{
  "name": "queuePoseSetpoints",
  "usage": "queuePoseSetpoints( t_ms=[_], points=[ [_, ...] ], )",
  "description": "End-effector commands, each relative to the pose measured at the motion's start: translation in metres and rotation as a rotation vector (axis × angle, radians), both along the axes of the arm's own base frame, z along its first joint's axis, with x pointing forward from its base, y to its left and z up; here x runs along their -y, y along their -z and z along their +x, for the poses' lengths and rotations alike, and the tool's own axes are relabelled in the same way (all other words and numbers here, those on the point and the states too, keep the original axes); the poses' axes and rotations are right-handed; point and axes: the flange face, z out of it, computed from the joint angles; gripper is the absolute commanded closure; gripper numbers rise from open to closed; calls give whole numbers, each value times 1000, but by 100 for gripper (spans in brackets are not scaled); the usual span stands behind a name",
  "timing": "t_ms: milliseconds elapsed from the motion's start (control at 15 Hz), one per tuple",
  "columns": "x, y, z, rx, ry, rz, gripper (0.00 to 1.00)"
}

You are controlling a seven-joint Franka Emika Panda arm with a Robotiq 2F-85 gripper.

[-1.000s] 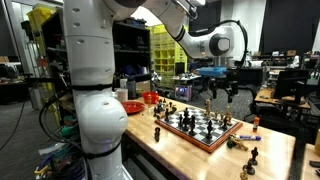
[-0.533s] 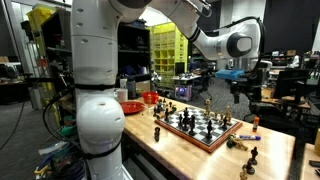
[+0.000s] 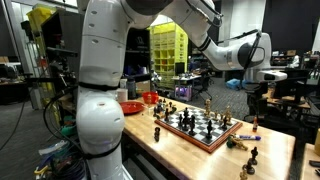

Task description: Pick up the black pawn and place it next to the black bishop

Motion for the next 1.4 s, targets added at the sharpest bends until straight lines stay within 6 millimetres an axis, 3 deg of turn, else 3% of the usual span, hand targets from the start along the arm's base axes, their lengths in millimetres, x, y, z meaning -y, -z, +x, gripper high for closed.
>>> queuePoseSetpoints(
  t_ms=[0, 200, 1333],
  points=[
    [16, 11, 3, -19, 175, -19, 0],
    [32, 20, 2, -33, 302, -3, 0],
    [28, 23, 4, -20, 268, -12, 0]
  ],
)
